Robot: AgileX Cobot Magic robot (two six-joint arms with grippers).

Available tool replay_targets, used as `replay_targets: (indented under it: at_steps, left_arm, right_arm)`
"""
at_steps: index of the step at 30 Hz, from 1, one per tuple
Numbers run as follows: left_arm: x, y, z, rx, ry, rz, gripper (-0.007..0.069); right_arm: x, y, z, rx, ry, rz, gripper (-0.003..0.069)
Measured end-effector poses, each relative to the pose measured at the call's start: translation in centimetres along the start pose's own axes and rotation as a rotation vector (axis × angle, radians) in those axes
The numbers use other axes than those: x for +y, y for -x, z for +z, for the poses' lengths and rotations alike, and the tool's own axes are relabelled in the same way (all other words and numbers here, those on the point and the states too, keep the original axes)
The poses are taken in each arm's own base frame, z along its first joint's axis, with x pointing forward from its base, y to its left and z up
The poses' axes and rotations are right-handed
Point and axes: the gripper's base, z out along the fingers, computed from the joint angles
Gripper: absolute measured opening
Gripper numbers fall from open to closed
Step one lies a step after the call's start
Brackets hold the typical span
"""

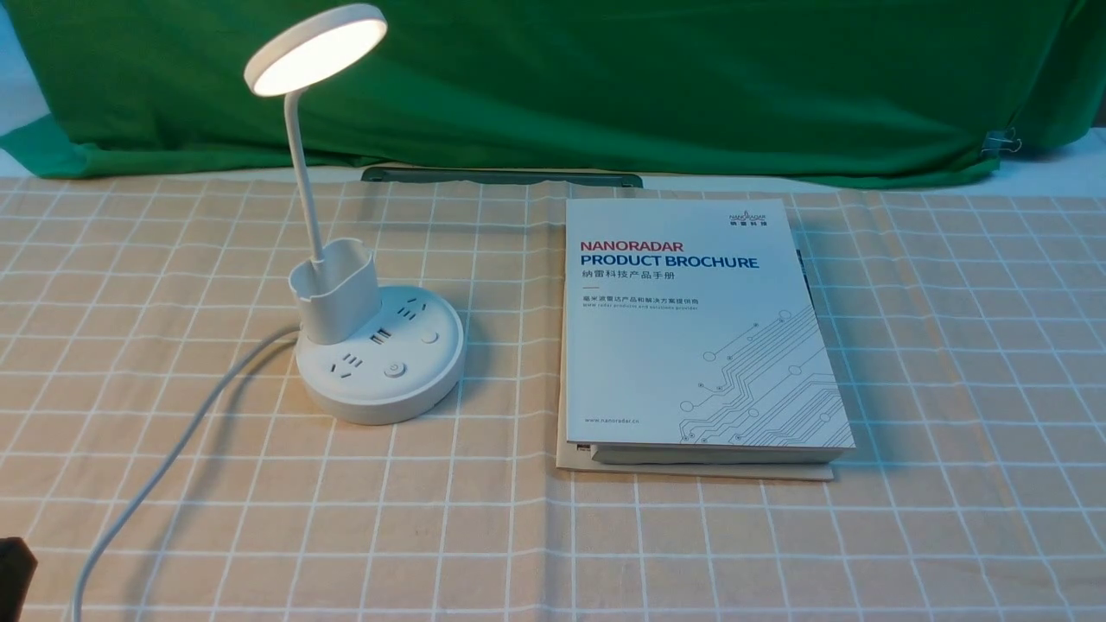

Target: Turn on the table lamp on the light coffee tablecloth with your hand.

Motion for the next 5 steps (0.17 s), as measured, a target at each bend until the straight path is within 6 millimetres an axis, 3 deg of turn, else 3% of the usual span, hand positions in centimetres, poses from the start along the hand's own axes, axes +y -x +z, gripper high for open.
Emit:
replay_targets:
  at_steps: [5]
  left_arm:
    - [0.0, 0.0, 0.0, 0.0, 0.0, 0.0, 0.0001]
  right_arm:
    - [0.0, 0.0, 0.0, 0.0, 0.0, 0.0, 0.0241]
